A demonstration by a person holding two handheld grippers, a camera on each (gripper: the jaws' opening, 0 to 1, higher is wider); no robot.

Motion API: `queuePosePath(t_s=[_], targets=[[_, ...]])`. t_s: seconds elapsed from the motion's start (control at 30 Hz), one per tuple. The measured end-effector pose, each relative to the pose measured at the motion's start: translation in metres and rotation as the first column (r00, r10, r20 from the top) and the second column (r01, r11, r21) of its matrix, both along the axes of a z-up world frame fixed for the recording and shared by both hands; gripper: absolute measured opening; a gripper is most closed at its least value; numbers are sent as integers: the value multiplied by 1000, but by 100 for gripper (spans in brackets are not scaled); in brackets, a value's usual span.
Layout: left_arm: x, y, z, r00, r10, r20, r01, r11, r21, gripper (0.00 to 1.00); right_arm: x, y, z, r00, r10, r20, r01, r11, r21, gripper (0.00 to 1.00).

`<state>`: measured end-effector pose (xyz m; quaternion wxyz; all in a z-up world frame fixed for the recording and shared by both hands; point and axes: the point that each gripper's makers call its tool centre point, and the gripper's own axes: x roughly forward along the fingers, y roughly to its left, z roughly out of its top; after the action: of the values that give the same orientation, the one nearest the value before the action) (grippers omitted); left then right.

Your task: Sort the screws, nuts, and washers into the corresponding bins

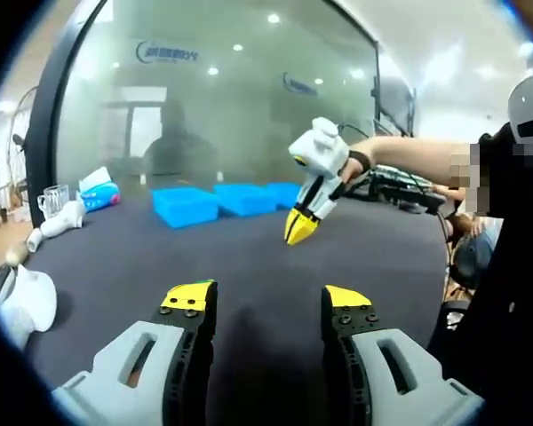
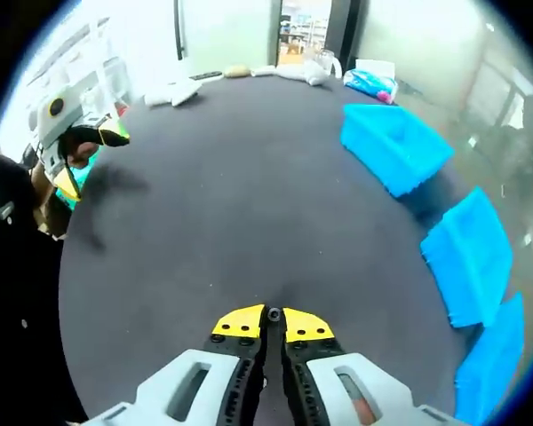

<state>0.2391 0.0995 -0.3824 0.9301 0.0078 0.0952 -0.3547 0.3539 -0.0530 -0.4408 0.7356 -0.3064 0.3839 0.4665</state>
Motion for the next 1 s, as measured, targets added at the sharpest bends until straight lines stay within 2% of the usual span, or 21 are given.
queuePosePath(t_s=[0.3, 0.57, 0.83, 1.0], targets=[[1, -2, 5, 1000, 2, 6, -2, 1000, -9, 46, -4, -4, 4, 1000, -15, 14, 14, 999, 42, 3], [5, 0, 10, 1000, 19, 17, -18, 1000, -17, 46, -13, -14, 27, 996, -68, 64, 57, 984, 167, 4], [7, 1, 19, 999, 33, 36, -33, 999, -26, 46, -28, -40, 55, 973, -186, 138, 131, 932, 337, 4], [8, -1, 24, 998, 39, 44, -38, 999, -32, 46, -39, -56, 69, 951, -260, 169, 162, 881, 444, 4]])
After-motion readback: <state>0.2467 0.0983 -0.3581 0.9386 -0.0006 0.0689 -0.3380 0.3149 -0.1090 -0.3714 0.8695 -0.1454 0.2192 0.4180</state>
